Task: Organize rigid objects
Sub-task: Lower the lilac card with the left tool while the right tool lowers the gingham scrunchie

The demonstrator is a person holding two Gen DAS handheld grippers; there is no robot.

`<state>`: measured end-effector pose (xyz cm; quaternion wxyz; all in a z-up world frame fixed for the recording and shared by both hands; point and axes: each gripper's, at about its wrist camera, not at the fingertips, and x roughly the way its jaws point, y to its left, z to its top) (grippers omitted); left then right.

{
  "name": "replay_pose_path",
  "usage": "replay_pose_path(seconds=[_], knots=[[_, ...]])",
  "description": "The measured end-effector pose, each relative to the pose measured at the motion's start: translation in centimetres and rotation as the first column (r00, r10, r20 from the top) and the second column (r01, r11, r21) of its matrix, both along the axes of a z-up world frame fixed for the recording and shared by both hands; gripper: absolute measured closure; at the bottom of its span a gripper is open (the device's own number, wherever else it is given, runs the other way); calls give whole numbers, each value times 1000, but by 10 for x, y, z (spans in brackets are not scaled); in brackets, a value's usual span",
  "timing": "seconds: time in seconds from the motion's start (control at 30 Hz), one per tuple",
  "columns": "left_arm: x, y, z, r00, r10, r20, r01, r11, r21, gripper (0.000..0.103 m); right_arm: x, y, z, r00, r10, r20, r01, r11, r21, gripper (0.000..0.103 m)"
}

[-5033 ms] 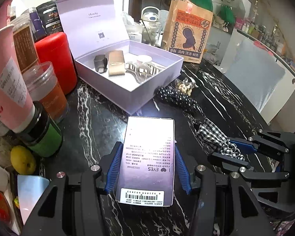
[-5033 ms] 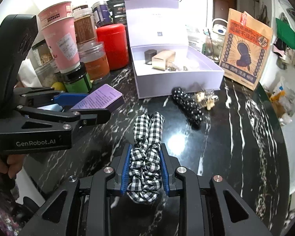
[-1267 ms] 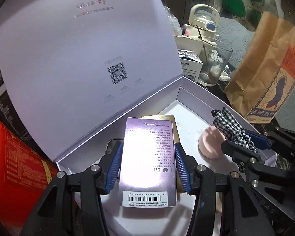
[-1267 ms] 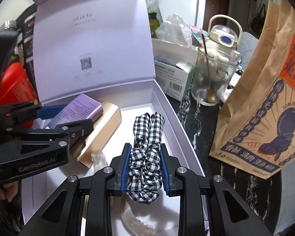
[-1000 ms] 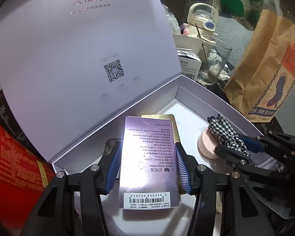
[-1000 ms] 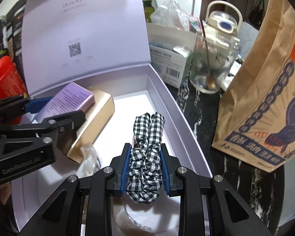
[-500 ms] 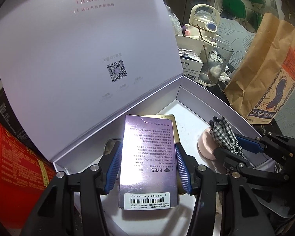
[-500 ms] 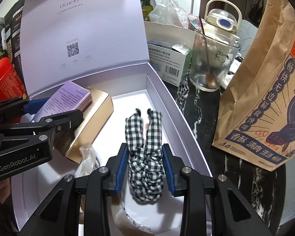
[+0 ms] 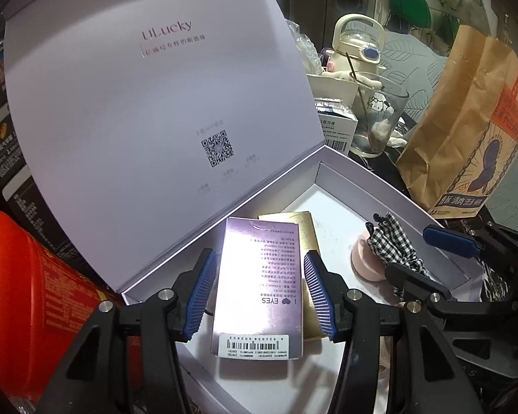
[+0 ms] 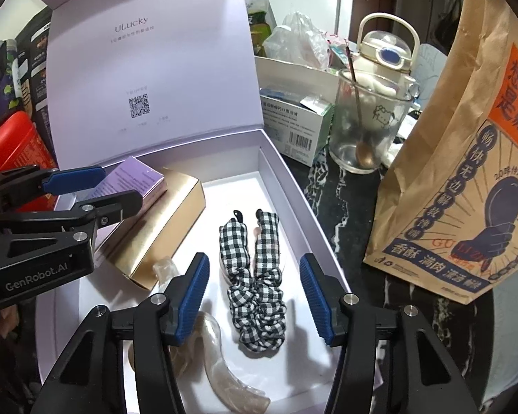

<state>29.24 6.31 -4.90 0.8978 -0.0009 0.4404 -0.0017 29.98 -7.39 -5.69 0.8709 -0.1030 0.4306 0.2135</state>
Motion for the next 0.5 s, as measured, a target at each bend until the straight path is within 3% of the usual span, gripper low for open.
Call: replay_pose_path(seconds=[0.5], knots=[[-25,-14,36,997,-44,60,44,999,-1,51,-23,-23,26,998,-44,39,45,999,-17,44]])
